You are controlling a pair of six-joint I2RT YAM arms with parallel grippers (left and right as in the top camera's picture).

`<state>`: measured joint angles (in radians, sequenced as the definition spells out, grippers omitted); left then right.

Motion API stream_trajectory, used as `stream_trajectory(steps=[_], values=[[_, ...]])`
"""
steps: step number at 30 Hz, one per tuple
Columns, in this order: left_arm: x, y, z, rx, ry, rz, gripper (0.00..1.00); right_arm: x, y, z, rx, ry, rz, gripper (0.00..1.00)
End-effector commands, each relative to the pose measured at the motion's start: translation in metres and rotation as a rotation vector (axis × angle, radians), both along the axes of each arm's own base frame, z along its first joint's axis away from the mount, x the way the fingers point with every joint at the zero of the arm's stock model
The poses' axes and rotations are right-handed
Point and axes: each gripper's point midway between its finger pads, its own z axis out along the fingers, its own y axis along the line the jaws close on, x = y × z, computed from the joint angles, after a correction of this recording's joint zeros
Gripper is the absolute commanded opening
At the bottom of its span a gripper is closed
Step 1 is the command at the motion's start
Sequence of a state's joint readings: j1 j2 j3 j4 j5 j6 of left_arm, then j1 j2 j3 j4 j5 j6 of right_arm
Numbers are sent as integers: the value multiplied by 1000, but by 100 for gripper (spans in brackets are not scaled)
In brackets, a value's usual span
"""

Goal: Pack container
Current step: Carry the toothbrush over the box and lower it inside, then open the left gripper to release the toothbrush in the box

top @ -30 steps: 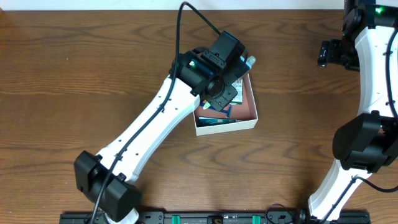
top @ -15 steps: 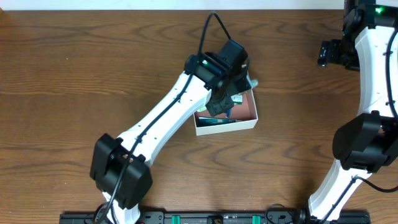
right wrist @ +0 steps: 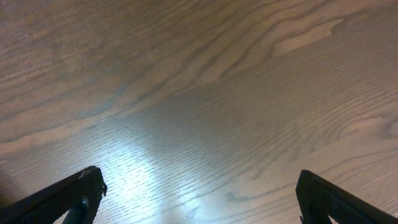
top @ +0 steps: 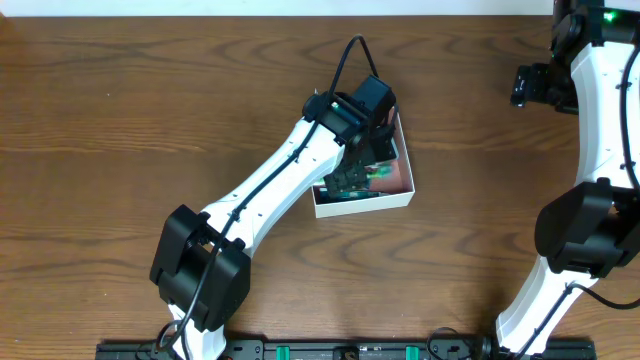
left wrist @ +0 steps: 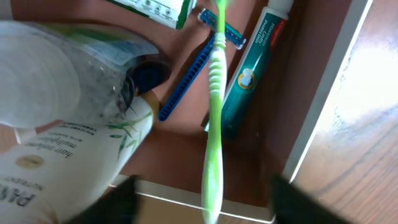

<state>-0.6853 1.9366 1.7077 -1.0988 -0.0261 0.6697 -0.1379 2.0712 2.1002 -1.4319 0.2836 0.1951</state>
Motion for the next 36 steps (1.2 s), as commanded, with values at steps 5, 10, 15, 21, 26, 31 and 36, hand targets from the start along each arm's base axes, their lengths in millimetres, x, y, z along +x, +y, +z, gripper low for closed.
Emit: stream_trajectory(steps=[5, 10, 15, 21, 26, 31, 36], values=[[1, 1, -4, 10, 0, -4, 98, 3, 2, 8, -4, -29, -10, 99], [-1, -2, 9, -23, -25, 45, 98, 3, 2, 8, -4, -29, -10, 99], [-12, -9, 43, -81, -87, 23, 98, 3, 2, 8, -4, -29, -10, 99], [-31, -13, 92, -181, -167, 39, 98, 3, 2, 8, -4, -29, -10, 99], [-55, -1, 122, -230, -182, 85, 98, 3, 2, 8, -4, -29, -10, 99], [-61, -3, 148, -341, -219, 194, 98, 3, 2, 8, -4, -29, -10, 99], [-65, -1, 150, -348, -217, 224, 98, 3, 2, 8, -4, -29, -10, 99]])
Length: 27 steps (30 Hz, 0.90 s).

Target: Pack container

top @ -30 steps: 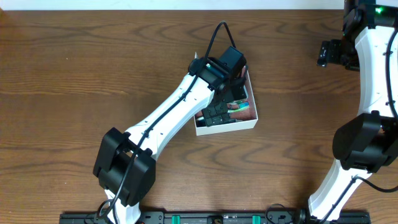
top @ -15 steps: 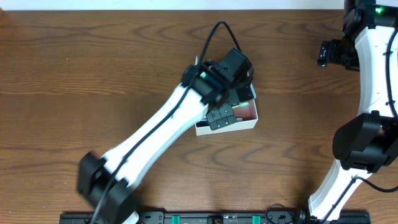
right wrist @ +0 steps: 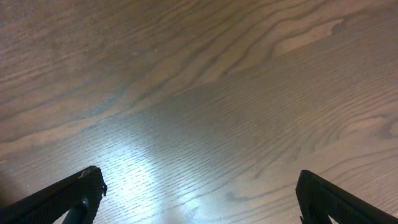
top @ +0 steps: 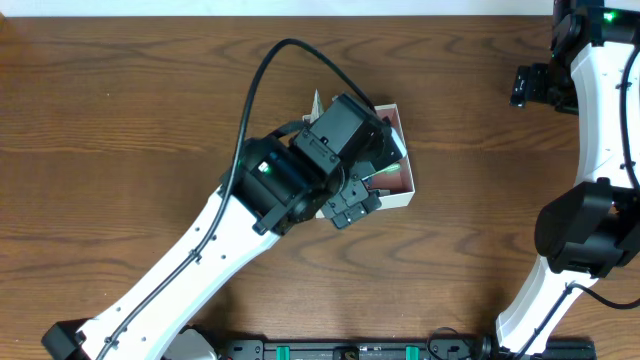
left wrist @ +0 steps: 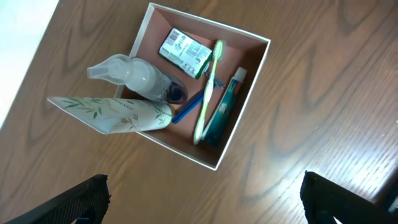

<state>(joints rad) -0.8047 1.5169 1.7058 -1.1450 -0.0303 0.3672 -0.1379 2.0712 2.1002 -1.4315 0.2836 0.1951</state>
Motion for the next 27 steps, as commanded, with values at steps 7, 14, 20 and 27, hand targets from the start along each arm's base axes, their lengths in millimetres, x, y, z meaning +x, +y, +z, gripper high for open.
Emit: stream_trajectory(steps=[7, 14, 20, 27], values=[[-11, 20, -6, 3, 81, 180, 98, 3, 2, 8, -4, -29, -10, 99], [-22, 52, 20, -104, 92, 358, 98, 3, 2, 8, -4, -29, -10, 99], [-45, 82, 61, -201, -12, 364, 98, 3, 2, 8, -4, -29, -10, 99], [-69, 151, 101, -317, -160, 501, 98, 3, 2, 8, -4, -29, -10, 99]])
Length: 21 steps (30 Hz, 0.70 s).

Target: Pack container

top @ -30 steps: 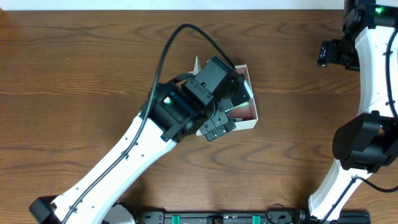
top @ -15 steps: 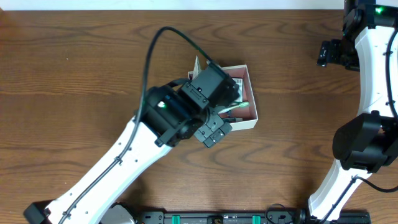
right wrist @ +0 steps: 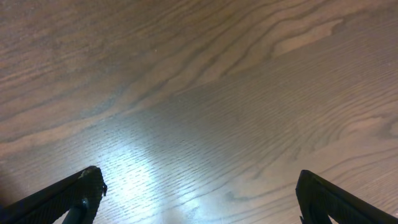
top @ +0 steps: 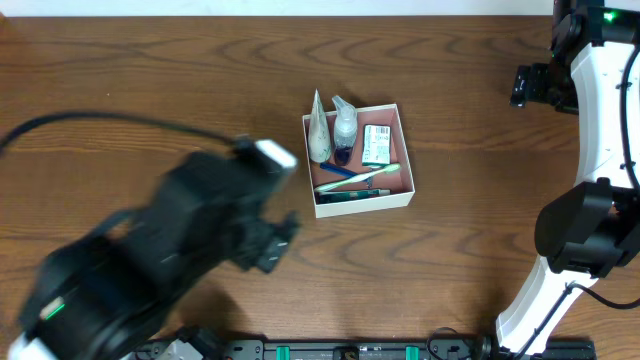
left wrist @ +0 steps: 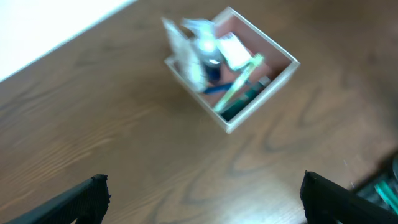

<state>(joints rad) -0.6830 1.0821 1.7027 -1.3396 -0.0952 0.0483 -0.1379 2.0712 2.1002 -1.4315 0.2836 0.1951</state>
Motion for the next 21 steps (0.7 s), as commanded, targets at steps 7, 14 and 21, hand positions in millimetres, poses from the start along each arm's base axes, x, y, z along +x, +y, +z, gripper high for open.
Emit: stream_trajectory(steps=[7, 14, 21], values=[[-25, 74, 21, -119, -219, 231, 98, 3, 2, 8, -4, -29, -10, 99], [-18, 82, 23, -246, -581, 240, 98, 3, 2, 8, -4, -29, -10, 99], [2, 83, -15, -322, -790, 251, 98, 3, 2, 8, -4, -29, -10, 99]])
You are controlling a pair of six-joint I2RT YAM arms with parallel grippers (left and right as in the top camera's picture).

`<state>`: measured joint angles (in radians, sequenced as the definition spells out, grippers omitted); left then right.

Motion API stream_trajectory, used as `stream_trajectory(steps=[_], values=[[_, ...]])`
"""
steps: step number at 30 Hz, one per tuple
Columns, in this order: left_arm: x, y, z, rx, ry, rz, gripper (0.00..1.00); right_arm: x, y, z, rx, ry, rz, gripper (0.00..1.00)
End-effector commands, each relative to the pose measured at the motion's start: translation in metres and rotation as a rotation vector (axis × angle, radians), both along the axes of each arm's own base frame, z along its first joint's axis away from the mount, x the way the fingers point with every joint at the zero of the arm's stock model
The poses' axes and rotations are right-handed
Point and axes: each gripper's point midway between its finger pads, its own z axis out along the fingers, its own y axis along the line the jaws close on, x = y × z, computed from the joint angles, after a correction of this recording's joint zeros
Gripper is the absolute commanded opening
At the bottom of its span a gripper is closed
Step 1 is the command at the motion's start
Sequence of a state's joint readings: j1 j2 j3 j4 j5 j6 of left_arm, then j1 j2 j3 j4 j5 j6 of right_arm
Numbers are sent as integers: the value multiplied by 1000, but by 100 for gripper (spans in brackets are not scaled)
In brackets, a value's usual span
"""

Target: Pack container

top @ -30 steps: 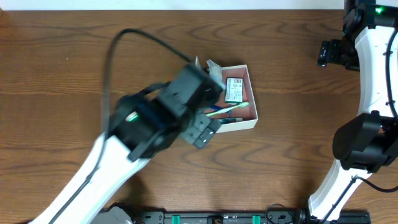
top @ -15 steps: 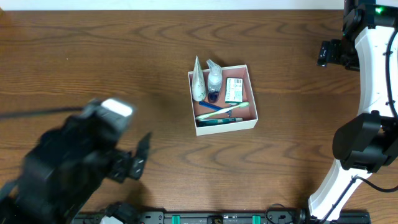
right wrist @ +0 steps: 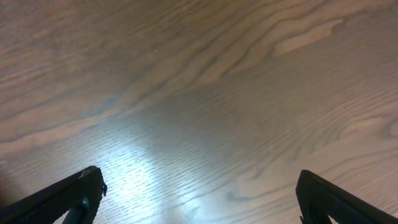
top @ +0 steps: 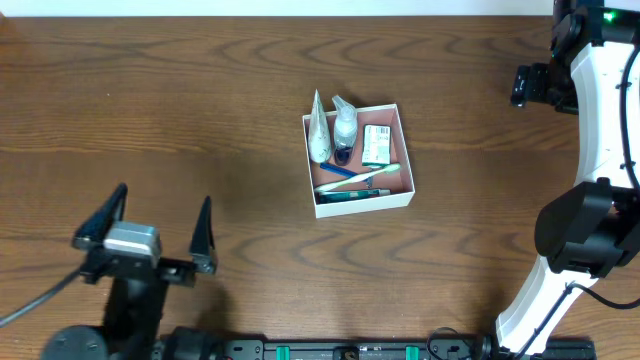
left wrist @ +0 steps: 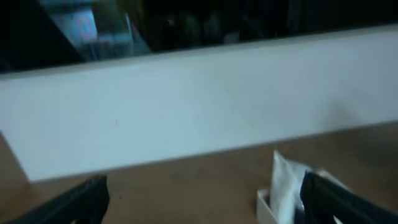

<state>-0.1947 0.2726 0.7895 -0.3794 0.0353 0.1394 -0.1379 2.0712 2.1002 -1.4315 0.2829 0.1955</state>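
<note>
The white box [top: 408, 170] with a pink floor sits mid-table. It holds a white tube [top: 317, 132], a clear bottle [top: 344, 122], a green soap packet [top: 376, 143], a green toothbrush [top: 362, 178], a blue razor [top: 334, 172] and a toothpaste tube [top: 350, 195]. My left gripper [top: 160, 222] stands open and empty at the front left, far from the box. Its wrist view looks level across the table at the white tube [left wrist: 285, 182]. My right gripper [right wrist: 199, 208] is open over bare wood.
The right arm [top: 603, 95] runs along the table's right edge, away from the box. A white wall [left wrist: 199, 106] rises behind the table's far edge. Brown wooden tabletop [top: 150, 110] surrounds the box on all sides.
My left arm was a blurred mass over the front left, its camera looking down on the box. Now it is drawn back to the front edge, fingers open. The right arm is unchanged.
My left gripper was low inside the box with the green toothbrush between its fingers. Then it was above the box, open, the toothbrush lying inside. After that it was farther off to the front left, and now at the table's front. The right gripper stayed open.
</note>
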Motion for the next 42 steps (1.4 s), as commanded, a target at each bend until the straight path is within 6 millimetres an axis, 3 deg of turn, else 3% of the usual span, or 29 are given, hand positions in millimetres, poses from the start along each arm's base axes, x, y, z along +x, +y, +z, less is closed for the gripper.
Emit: stream_trajectory(steps=[1, 7, 17, 22, 28, 34, 42], values=[[7, -9, -30, 22, -34, -51, 98, 3, 2, 8, -5, -28, -10, 99], [24, -17, -59, 22, -168, -96, 98, 3, 2, 8, -5, -28, -10, 99], [38, -2, -117, 30, -197, -24, 98, 3, 2, 8, -5, -28, -10, 99], [46, 2, -144, 33, -117, -7, 98, 3, 2, 8, -5, -28, -10, 99], [53, 9, -192, -24, 45, 17, 98, 3, 2, 8, -5, -28, -10, 99], [51, 9, -228, -49, 193, 22, 98, 3, 2, 8, -5, -28, -10, 99], [51, 11, -229, -49, 198, 31, 98, 3, 2, 8, -5, -28, -10, 99]])
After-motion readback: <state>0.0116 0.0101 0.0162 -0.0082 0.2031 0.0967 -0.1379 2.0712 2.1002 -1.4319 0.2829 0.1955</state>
